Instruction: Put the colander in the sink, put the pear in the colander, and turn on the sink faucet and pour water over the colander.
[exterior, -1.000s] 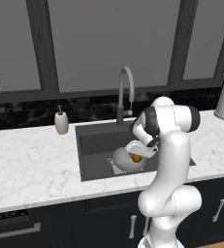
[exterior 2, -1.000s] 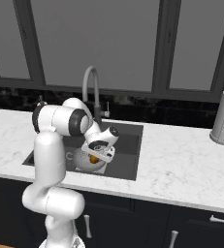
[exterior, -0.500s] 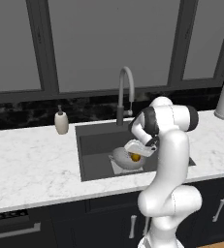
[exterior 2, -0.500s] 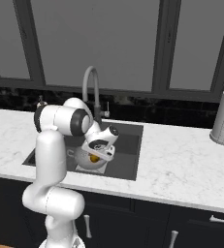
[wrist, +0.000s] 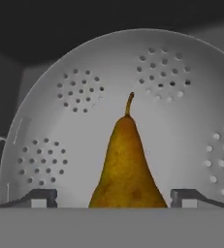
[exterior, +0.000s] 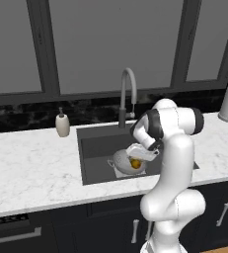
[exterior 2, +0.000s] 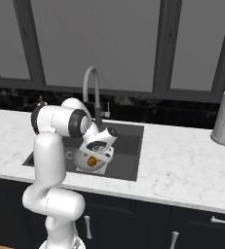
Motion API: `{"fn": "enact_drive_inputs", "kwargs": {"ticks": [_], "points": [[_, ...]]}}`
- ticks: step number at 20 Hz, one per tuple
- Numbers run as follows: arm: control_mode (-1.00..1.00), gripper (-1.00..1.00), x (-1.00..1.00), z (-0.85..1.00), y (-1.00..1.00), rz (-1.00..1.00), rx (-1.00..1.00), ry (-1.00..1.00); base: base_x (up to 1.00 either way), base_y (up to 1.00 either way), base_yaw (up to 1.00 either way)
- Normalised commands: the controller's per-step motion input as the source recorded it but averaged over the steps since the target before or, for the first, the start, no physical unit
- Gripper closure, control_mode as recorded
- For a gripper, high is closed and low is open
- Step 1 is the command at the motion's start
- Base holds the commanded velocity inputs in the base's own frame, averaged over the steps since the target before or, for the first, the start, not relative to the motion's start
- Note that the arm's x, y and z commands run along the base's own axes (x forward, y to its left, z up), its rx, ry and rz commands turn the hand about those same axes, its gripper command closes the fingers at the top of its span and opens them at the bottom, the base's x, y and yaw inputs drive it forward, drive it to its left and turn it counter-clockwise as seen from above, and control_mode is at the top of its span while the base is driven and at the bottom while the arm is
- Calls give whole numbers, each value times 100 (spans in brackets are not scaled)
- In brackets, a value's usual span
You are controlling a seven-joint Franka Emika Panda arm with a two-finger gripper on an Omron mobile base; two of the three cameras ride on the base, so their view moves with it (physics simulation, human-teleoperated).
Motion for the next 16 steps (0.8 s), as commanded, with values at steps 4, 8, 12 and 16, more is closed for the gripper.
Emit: {"fn": "enact_drive_inputs", "kwargs": {"ticks": [4, 8, 12, 16], "points": [[-100, -100, -12, 12, -1, 0, -3, 0, 0, 0, 0], [-100, -100, -9, 29, -3, 0, -4, 0, 0, 0, 0], [-100, -100, -17, 63, -30, 0, 0, -3, 0, 0, 0], [-100, -100, -48, 71, -47, 9, 0, -33, 0, 0, 0]]}}
